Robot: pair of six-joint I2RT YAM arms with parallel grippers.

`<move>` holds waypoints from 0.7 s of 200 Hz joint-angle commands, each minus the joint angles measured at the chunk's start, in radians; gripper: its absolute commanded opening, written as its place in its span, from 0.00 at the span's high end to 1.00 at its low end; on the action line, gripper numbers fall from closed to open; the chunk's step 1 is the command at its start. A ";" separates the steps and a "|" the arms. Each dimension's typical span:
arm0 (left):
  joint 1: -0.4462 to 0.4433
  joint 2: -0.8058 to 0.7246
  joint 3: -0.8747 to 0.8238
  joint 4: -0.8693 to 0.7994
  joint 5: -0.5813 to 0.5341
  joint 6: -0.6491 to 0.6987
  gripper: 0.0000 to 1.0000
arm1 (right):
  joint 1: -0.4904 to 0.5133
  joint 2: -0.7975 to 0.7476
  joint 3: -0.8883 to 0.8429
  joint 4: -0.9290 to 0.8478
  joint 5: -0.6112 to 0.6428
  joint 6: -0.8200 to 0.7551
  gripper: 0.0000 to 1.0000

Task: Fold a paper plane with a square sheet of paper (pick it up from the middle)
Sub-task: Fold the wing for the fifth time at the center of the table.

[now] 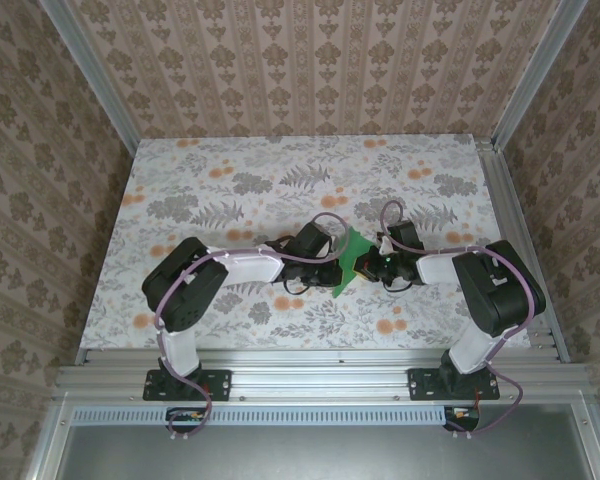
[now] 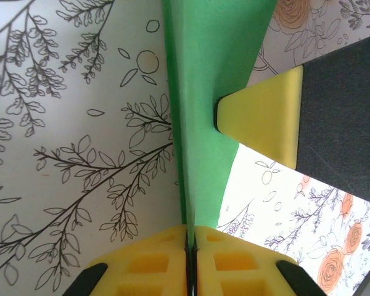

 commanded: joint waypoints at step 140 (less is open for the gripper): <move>-0.064 0.070 0.197 -0.298 -0.198 0.129 0.93 | 0.026 0.009 -0.054 0.006 0.034 0.034 0.95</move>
